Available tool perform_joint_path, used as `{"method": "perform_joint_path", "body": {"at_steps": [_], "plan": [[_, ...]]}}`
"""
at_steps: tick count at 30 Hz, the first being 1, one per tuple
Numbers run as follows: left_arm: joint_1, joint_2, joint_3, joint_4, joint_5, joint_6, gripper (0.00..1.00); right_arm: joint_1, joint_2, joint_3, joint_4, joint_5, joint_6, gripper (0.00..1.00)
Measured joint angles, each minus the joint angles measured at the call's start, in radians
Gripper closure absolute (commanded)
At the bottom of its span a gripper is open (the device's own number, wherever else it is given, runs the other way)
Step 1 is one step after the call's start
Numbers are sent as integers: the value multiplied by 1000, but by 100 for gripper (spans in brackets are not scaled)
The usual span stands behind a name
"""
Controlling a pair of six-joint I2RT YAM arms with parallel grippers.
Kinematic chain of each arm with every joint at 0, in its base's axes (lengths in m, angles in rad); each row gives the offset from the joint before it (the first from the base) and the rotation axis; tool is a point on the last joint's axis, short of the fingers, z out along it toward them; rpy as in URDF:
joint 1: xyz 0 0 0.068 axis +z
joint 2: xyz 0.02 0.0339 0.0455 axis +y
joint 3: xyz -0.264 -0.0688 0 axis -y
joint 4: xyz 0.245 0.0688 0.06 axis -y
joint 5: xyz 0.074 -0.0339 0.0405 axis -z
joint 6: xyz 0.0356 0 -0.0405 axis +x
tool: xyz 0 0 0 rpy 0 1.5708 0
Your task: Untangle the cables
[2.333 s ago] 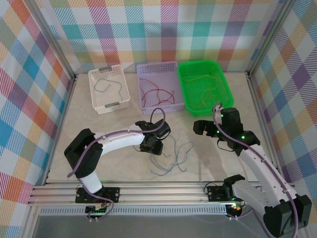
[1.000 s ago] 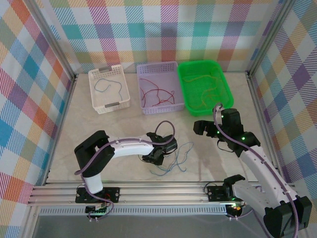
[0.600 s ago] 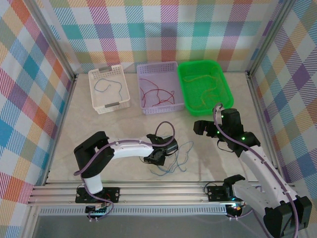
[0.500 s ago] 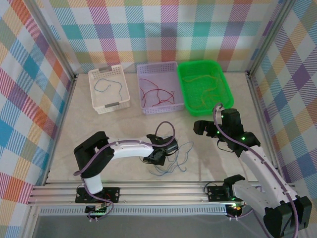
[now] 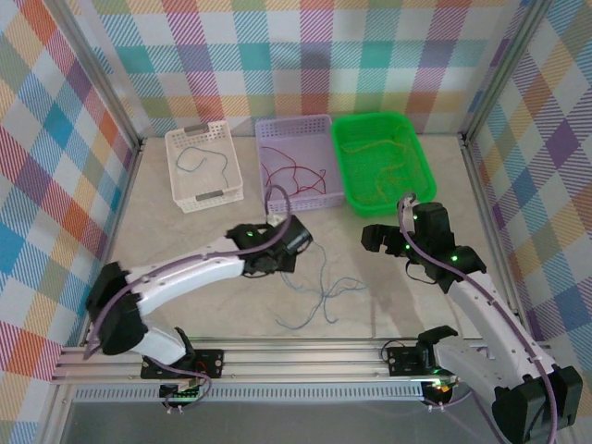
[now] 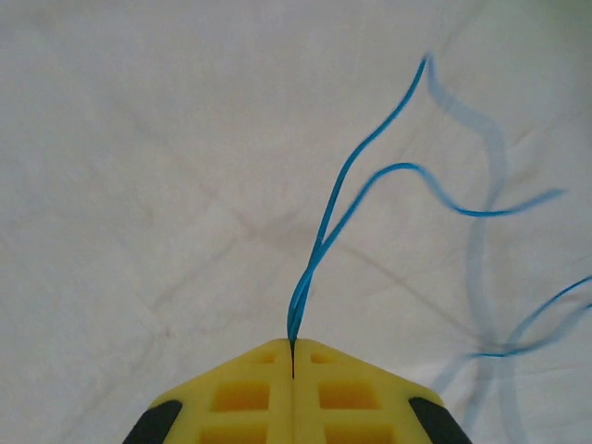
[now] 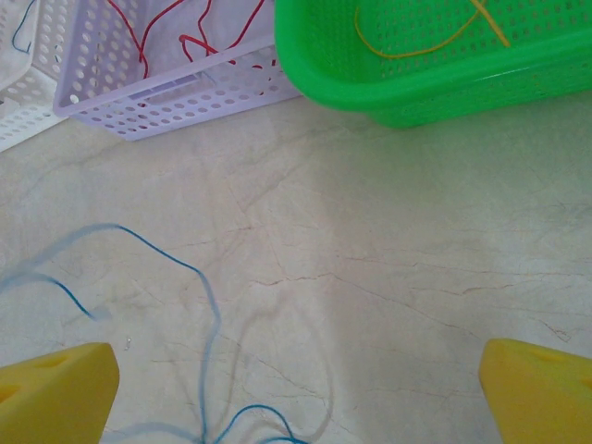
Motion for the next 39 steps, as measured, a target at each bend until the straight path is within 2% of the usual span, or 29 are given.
{"method": "perform_joint_path", "body": {"at_steps": [6,11,15,21,27,34,35,37,38,39], "plan": [[17,-106,127,-41,-45,52,100,0,1,-5,8,-27,0,0],[34,-151,158,-74,-42,87,100,0,35,-15,49,-128,-1,0],[40,-180,167,-68,18,114,100,11,55,-49,158,-269,0,0],[40,-201,167,-21,171,177,100,81,89,-67,361,-377,-2,0],[40,-209,167,14,290,225,100,162,238,-67,545,-367,-64,0],[40,-256,167,40,350,229,100,248,417,-78,682,-283,-104,1],[40,-259,167,43,359,229,100,268,433,-78,704,-263,-106,2],[40,-262,166,53,373,228,100,300,460,-78,747,-220,-110,12],[40,-262,166,59,379,228,100,312,472,-78,764,-196,-112,25],[40,-262,166,61,384,228,100,324,480,-78,775,-172,-116,46]]}}
